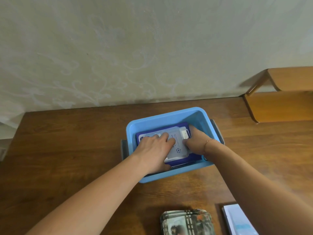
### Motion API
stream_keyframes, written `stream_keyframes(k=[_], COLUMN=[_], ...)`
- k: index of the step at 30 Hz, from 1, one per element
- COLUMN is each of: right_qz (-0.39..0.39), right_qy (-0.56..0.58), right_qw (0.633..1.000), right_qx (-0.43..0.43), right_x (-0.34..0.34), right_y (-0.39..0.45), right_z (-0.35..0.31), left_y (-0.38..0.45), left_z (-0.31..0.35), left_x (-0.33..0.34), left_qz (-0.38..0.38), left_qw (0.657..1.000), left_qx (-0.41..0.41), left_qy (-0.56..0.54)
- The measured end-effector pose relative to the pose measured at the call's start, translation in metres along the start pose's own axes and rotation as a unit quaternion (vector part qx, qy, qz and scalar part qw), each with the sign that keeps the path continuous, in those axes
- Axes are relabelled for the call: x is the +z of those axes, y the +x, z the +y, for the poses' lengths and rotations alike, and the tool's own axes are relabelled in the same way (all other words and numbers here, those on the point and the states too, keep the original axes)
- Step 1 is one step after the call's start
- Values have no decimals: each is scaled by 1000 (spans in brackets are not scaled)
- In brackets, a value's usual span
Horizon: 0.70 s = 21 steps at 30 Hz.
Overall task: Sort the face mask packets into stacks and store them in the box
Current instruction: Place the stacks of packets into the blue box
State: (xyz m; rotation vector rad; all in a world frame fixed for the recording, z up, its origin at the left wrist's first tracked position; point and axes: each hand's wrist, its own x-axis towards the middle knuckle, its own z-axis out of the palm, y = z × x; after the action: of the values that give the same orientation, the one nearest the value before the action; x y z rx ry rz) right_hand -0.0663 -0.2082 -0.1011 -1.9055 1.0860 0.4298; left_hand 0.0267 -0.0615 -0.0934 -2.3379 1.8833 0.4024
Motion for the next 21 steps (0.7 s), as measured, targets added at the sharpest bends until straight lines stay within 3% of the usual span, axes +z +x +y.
stream_keyframes(k=[4, 10, 14, 17, 21], right_qz=[-40, -5, -9, 47, 76], right_qy=[111, 143, 132, 76, -25], right_qw=[993, 988, 991, 996, 994], right_qx=[21, 57, 23, 19, -70], right_x=[1, 2, 8, 7, -9], right_y=[5, 15, 14, 9, -29], right_z=[3, 1, -1, -7, -21], left_y=[-1, 3, 3, 2, -11], left_z=[-3, -13, -13, -14, -15], left_x=[3, 5, 12, 11, -15], left_qz=[15, -11, -27, -31, -30], left_qw=[1000, 998, 998, 998, 993], left_qx=[18, 56, 54, 52, 43], left_qy=[-19, -39, -19, -13, -104])
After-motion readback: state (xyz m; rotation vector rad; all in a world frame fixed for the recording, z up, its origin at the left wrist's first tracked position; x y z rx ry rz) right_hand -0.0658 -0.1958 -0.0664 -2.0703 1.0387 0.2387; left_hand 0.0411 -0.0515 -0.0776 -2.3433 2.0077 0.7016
